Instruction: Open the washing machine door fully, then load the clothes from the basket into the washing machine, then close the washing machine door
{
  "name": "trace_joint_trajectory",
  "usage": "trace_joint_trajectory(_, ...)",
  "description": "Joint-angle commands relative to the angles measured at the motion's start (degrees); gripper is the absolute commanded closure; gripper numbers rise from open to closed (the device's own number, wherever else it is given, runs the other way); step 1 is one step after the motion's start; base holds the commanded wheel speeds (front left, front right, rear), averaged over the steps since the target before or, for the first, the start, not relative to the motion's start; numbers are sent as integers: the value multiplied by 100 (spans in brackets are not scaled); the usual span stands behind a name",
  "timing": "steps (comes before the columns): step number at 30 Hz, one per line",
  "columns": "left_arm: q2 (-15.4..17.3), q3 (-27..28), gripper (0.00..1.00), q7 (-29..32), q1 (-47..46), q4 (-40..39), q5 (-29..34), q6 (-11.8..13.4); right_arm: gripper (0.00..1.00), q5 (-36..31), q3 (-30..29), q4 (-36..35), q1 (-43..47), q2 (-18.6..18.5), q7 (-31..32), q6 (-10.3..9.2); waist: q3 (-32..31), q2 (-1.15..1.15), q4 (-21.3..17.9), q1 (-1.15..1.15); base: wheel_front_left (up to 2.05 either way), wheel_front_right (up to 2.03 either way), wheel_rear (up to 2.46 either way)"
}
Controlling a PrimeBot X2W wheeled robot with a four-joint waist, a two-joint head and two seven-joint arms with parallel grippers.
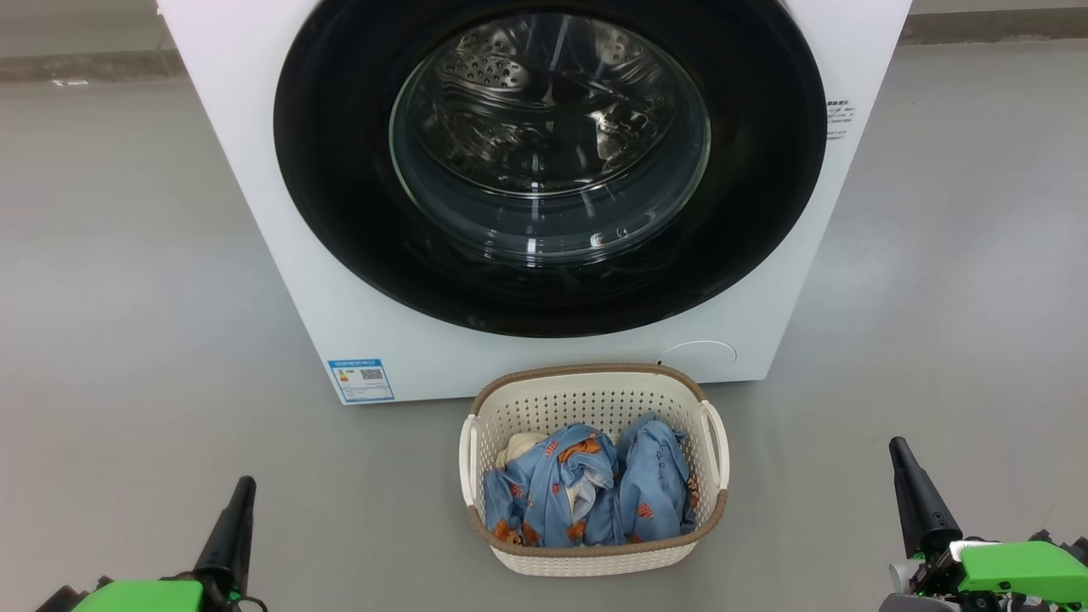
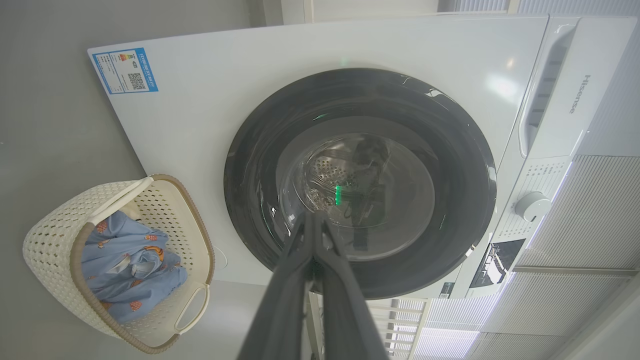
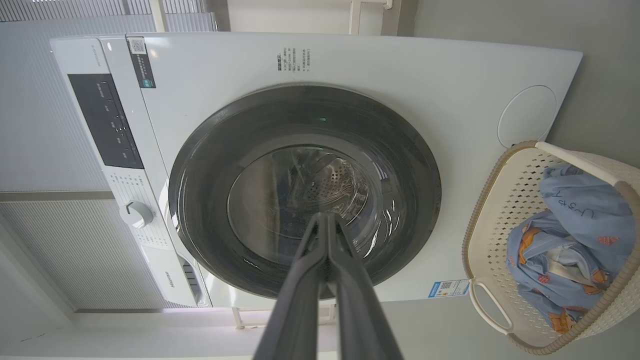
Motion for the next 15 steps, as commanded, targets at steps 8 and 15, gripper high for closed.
trace_joint_trajectory(8, 71, 204, 100, 23, -251, -108, 77, -18, 100, -64, 129, -155, -252, -24, 45, 10, 0, 0, 0, 0, 0, 0, 0)
trace_joint_trajectory(15, 69, 207, 100, 25, -251, -108, 79, -18, 100, -65, 128, -155, -252, -23, 46, 10, 0, 0, 0, 0, 0, 0, 0)
